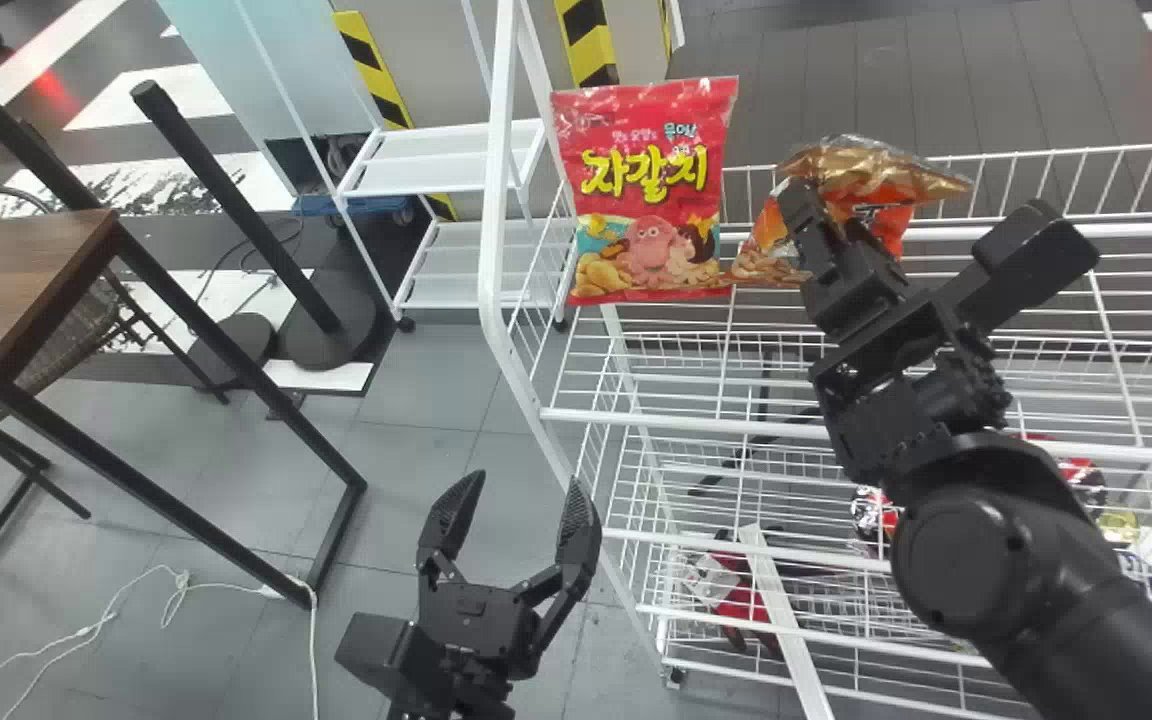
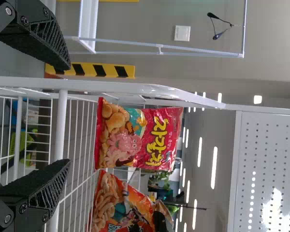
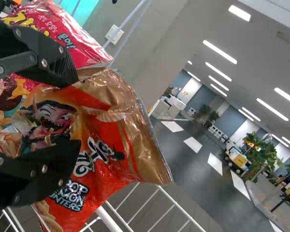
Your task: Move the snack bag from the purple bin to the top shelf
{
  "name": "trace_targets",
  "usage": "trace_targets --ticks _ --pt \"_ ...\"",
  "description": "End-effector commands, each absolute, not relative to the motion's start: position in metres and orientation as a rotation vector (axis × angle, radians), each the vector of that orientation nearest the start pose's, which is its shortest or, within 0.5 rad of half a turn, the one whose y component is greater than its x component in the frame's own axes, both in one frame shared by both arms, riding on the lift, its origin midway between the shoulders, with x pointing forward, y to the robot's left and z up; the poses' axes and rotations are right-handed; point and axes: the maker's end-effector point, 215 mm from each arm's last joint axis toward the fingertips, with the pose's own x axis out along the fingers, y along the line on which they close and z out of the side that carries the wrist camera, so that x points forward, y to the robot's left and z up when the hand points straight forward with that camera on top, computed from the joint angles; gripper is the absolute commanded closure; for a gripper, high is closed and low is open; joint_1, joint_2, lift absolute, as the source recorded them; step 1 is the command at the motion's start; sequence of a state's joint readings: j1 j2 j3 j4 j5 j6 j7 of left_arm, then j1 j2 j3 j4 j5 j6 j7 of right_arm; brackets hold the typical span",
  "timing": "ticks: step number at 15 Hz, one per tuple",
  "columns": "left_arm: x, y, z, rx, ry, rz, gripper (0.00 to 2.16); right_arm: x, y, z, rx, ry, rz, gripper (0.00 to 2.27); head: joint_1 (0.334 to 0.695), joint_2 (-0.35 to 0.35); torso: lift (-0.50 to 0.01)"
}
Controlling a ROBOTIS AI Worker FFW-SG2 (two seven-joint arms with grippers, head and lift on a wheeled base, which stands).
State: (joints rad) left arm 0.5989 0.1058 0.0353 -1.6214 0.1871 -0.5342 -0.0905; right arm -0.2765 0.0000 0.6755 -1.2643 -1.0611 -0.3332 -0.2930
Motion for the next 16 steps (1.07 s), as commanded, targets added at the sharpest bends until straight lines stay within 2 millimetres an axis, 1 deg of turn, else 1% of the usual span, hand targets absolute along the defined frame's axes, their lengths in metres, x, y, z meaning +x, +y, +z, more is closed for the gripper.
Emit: trace_targets --ticks 1,3,4,9,10,12,16 --pt "0.364 0.273 -0.438 -0.053 0.008 -0.024 0.15 0.61 0.016 -0.355 0.876 0.19 0.137 0.17 0.695 0.321 -0.001" --pt "0.363 0.273 -0.437 -0.053 0.006 -0.024 0.15 0.614 0.014 -0.359 0.863 0.207 0.138 0.17 0.695 0.319 -0.001" --pt "0.363 0.273 -0.437 -0.053 0.006 -0.024 0.15 0.618 0.013 -0.357 0.86 0.204 0.14 0.17 0.695 0.318 -0.001" --pt "0.362 0.273 -0.434 -0.052 0.0 -0.026 0.15 0.633 0.01 -0.355 0.838 0.228 0.164 0.17 0.695 0.311 -0.001" --pt "0.362 0.273 -0.434 -0.052 0.0 -0.026 0.15 0.634 0.012 -0.36 0.831 0.248 0.179 0.17 0.695 0.31 0.0" --pt "0.362 0.273 -0.434 -0.052 0.0 -0.026 0.15 0.637 0.014 -0.361 0.823 0.257 0.195 0.17 0.695 0.308 0.0" --pt "0.362 0.273 -0.433 -0.052 -0.001 -0.026 0.15 0.637 0.025 -0.366 0.803 0.308 0.254 0.17 0.695 0.314 0.0"
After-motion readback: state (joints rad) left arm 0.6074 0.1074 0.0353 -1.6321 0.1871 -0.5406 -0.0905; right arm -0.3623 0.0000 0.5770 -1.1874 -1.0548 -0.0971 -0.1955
